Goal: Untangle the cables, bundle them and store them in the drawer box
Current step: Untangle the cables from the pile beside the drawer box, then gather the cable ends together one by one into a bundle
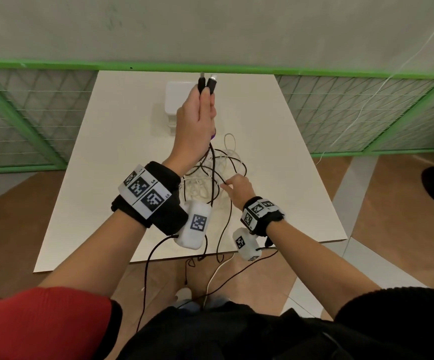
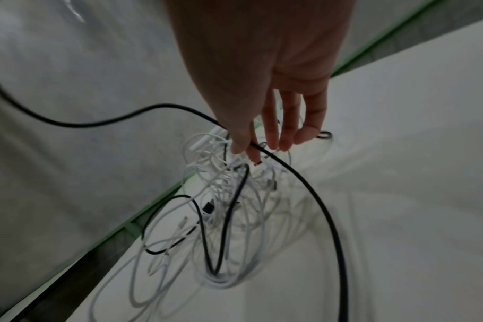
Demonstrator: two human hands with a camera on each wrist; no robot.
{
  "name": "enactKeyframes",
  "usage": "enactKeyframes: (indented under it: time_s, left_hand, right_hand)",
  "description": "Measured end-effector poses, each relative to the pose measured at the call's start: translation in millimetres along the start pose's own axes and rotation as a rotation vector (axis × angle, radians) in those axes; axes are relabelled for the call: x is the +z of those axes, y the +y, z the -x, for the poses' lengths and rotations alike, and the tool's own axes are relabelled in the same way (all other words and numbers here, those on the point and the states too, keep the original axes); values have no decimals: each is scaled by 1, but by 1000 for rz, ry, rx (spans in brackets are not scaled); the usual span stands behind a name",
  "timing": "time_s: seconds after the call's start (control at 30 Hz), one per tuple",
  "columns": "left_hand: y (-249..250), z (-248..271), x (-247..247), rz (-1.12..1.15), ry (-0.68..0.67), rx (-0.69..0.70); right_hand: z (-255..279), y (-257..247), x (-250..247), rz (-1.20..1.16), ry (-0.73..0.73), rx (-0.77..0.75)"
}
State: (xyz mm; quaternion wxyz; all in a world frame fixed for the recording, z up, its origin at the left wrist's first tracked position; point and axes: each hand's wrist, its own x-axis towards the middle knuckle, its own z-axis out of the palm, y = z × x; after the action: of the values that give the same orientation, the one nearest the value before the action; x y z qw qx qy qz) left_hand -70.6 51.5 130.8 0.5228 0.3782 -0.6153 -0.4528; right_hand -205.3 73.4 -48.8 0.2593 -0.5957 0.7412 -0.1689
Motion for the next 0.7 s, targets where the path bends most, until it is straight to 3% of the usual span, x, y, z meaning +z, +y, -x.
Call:
enactKeyframes:
  time_s: [0.1, 0.17, 0.27, 0.33, 0.4, 0.43, 0.5, 0.57, 0.7]
  left_hand:
    - [1, -7, -6, -50, 118, 76]
    - [5, -13, -14, -11, 185, 105]
    - [9, -21, -26, -9, 210, 114]
    - [2, -17, -28, -38, 156, 70]
    - [-11, -6, -23, -70, 76, -5]
    - [-19, 0, -20, -84, 38, -40]
    - [-33, 11, -13, -110, -1, -83]
    - [-41, 20, -5, -125, -2, -105]
    - [-39, 30, 5, -56, 14, -109]
  right_hand:
    - [14, -17, -22, -41, -1, -190]
    - [32, -25, -29, -104, -280, -244]
    - [54, -18, -13, -11, -759, -118]
    - [57, -9, -4, 238, -865, -48]
    - [53, -9, -12, 424, -849, -13]
    - [52, -14, -21, 374, -793, -10]
    - [50, -30, -43, 88, -618, -79]
    - [52, -53, -57, -167, -419, -242]
    - [56, -77, -41, -322, -194, -425]
